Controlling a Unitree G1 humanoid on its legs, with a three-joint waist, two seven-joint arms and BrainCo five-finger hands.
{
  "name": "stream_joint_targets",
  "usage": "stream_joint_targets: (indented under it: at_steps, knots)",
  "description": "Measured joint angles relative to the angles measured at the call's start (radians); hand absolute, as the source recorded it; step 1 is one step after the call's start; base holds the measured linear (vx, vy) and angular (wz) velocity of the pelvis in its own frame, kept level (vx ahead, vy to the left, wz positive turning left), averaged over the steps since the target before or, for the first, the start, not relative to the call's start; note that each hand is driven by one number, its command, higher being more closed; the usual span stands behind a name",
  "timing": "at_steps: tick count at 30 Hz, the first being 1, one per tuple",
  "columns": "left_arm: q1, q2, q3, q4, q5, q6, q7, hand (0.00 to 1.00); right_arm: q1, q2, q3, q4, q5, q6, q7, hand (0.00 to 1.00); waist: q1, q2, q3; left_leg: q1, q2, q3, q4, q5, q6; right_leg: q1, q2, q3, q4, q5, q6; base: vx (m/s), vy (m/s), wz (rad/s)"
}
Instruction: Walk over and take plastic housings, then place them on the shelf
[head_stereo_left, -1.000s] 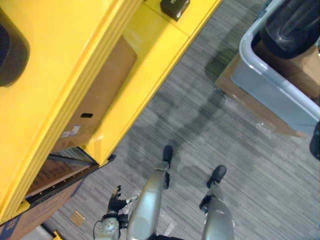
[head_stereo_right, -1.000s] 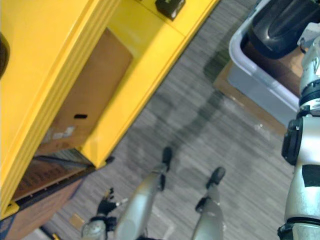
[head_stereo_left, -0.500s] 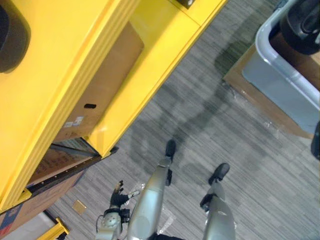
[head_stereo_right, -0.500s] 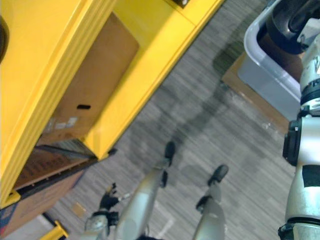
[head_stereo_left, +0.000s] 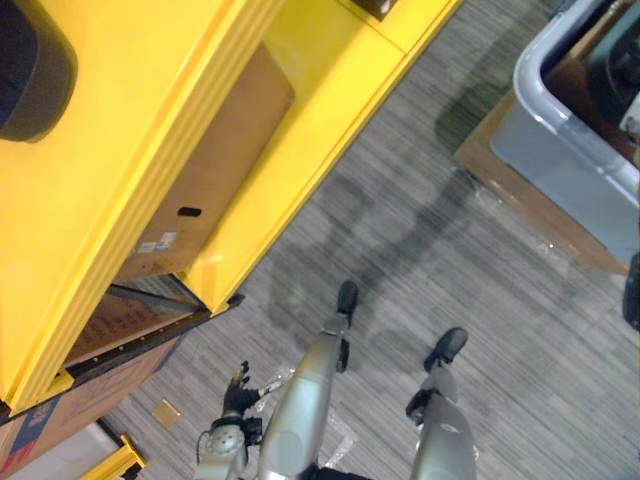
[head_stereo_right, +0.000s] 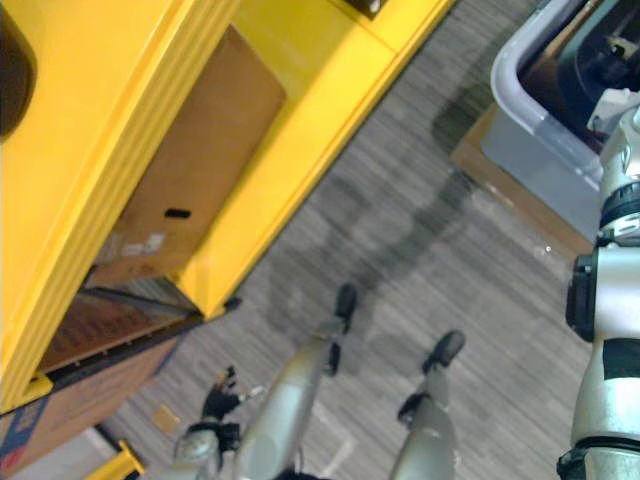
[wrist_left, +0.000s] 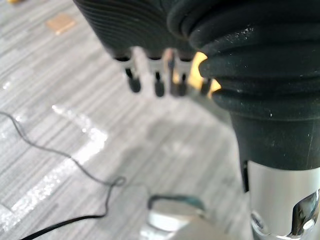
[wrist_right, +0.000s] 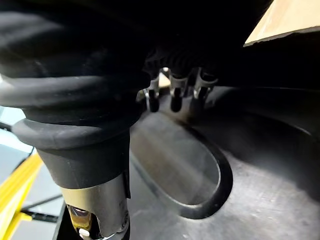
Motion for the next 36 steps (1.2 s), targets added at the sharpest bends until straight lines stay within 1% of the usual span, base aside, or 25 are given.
stream_joint_targets:
  at_steps: [2, 6, 9, 14, 17, 20, 22, 23, 24, 26, 31, 32, 36]
  knots:
    - [0.000, 0.000, 0.000, 0.000, 0.000, 0.000, 0.000, 0.00, 0.010, -0.008, -0.005, -0.002, -0.020, 0.000, -0.002, 0.00, -0.003, 0.000, 0.000, 0.001, -0.002, 0.001, -0.013, 0.009, -0.002, -0.005, 0.001, 0.001, 0.000, 0.000, 0.000, -0.07, 0.004, -0.02]
    - [0.001, 0.001, 0.002, 0.002, 0.000, 0.002, 0.000, 0.00, 0.032, -0.017, -0.079, -0.001, -0.045, 0.001, -0.001, 0.00, -0.012, 0.000, 0.000, 0.002, 0.002, 0.005, -0.014, 0.015, -0.003, -0.008, 0.003, 0.004, 0.001, 0.000, 0.000, -0.07, 0.001, -0.04]
    - [0.002, 0.001, 0.006, 0.002, -0.001, 0.006, 0.000, 0.00, 0.037, -0.025, -0.109, 0.002, -0.066, 0.014, 0.001, 0.00, -0.019, 0.000, 0.000, 0.004, 0.004, 0.007, -0.013, 0.017, -0.004, -0.008, 0.004, 0.006, 0.001, 0.000, 0.000, -0.06, 0.001, -0.03]
    - [0.002, 0.001, 0.009, 0.012, -0.001, 0.006, 0.001, 0.00, 0.062, -0.025, -0.108, -0.001, -0.133, 0.032, -0.001, 0.00, -0.034, -0.001, -0.001, 0.014, 0.008, 0.017, -0.013, 0.019, -0.003, -0.010, 0.004, 0.024, 0.012, 0.000, 0.000, -0.06, 0.007, -0.07]
    - [0.002, 0.002, 0.009, 0.016, -0.001, 0.006, 0.001, 0.00, 0.076, -0.025, -0.104, -0.020, -0.165, 0.030, -0.009, 0.00, -0.039, -0.002, -0.001, 0.014, 0.009, 0.026, -0.014, 0.021, -0.002, -0.015, 0.003, 0.033, 0.014, 0.000, 0.000, -0.07, 0.008, -0.09]
    - [0.002, 0.002, 0.009, 0.024, -0.001, 0.000, 0.002, 0.00, 0.104, -0.025, -0.075, -0.072, -0.181, 0.027, -0.027, 0.00, -0.047, -0.002, -0.001, 0.013, 0.011, 0.027, -0.016, 0.024, -0.003, -0.020, 0.004, 0.034, 0.014, 0.000, 0.000, -0.05, -0.004, -0.03]
    - [0.002, 0.005, 0.009, 0.034, -0.001, -0.003, 0.002, 0.00, 0.104, -0.024, -0.057, -0.118, -0.214, 0.018, -0.030, 0.00, -0.062, -0.003, -0.001, 0.009, 0.011, 0.027, -0.029, 0.034, -0.004, -0.034, 0.003, 0.037, 0.021, 0.000, 0.000, -0.07, -0.010, -0.01]
    - [0.002, 0.005, 0.008, 0.036, -0.001, -0.003, 0.002, 0.00, 0.104, -0.024, -0.056, -0.126, -0.222, 0.015, -0.033, 0.00, -0.064, -0.003, -0.001, 0.008, 0.011, 0.027, -0.030, 0.035, -0.004, -0.036, 0.003, 0.037, 0.021, 0.000, 0.000, -0.05, -0.009, 0.00]
    - [0.002, 0.005, 0.008, 0.037, -0.001, -0.004, 0.002, 0.00, 0.104, -0.024, -0.042, -0.134, -0.236, 0.001, -0.049, 0.00, -0.065, -0.003, -0.001, 0.007, 0.012, 0.028, -0.030, 0.036, -0.004, -0.036, 0.003, 0.037, 0.021, 0.000, 0.000, -0.05, -0.009, -0.02]
    - [0.002, 0.005, 0.008, 0.039, 0.000, -0.008, 0.003, 0.00, 0.104, -0.024, -0.028, -0.156, -0.259, -0.003, -0.070, 0.00, -0.067, -0.003, -0.001, 0.007, 0.013, 0.028, -0.030, 0.036, -0.004, -0.036, 0.005, 0.038, 0.021, 0.000, 0.000, -0.05, -0.008, -0.01]
    - [0.002, 0.006, 0.007, 0.040, -0.001, -0.015, 0.005, 0.00, 0.098, -0.024, -0.028, -0.215, -0.281, -0.039, -0.123, 0.00, -0.068, -0.003, -0.001, 0.007, 0.012, 0.025, -0.030, 0.039, -0.002, -0.036, 0.004, 0.036, 0.023, 0.001, 0.000, -0.04, -0.004, 0.02]
    - [0.002, 0.006, 0.007, 0.040, -0.001, -0.015, 0.008, 0.00, 0.097, -0.024, -0.029, -0.238, -0.281, -0.040, -0.135, 0.00, -0.069, -0.003, -0.001, 0.005, 0.012, 0.022, -0.030, 0.040, -0.002, -0.036, 0.004, 0.035, 0.024, 0.001, 0.000, -0.04, -0.003, 0.06]
    - [0.002, 0.006, 0.007, 0.041, 0.000, -0.015, 0.031, 0.00, 0.088, -0.023, -0.050, -0.371, -0.278, -0.058, -0.176, 0.00, -0.086, -0.003, -0.001, -0.003, 0.010, 0.007, -0.041, 0.055, -0.002, -0.040, 0.003, 0.028, 0.024, 0.001, 0.001, -0.05, -0.006, 0.13]
